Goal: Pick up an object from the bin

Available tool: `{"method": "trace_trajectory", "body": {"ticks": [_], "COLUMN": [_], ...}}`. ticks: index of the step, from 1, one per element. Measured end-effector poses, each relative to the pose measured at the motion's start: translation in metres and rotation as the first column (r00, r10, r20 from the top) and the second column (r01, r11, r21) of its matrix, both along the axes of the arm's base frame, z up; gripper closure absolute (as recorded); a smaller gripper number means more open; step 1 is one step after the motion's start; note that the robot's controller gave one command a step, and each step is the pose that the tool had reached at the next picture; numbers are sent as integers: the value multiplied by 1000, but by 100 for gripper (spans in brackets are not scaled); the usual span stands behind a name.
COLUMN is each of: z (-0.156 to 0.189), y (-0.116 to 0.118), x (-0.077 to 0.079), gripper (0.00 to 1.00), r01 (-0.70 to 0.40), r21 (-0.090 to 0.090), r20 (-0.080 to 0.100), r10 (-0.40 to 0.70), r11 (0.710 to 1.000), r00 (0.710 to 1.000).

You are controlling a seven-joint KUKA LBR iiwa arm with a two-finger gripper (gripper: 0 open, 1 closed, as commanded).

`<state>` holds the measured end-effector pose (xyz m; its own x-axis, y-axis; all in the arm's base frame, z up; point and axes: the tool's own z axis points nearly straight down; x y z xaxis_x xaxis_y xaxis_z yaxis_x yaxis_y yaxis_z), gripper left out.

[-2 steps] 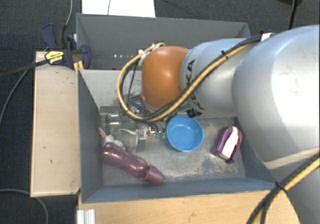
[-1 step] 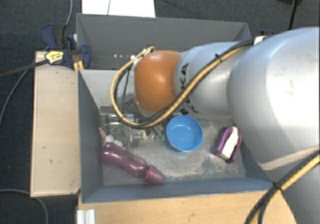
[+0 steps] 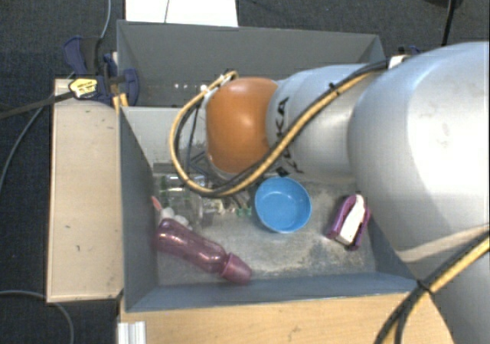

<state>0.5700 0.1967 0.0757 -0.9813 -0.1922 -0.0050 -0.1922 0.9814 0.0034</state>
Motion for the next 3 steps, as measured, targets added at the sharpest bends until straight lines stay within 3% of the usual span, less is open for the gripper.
{"method": "trace_trajectory", "body": {"ticks": [1,2,3], "z": [33,60,43], "y": [-1,-10,-14], "x": [-6,9,10], "gripper": [100,100,0], "r01": [1,34,7], "r21": [-1,3,1], "r20": [-3,4,2], "r10": [-1,-34,-7], "r11": [1000,999,1000], "r00": [1000,999,1000]}}
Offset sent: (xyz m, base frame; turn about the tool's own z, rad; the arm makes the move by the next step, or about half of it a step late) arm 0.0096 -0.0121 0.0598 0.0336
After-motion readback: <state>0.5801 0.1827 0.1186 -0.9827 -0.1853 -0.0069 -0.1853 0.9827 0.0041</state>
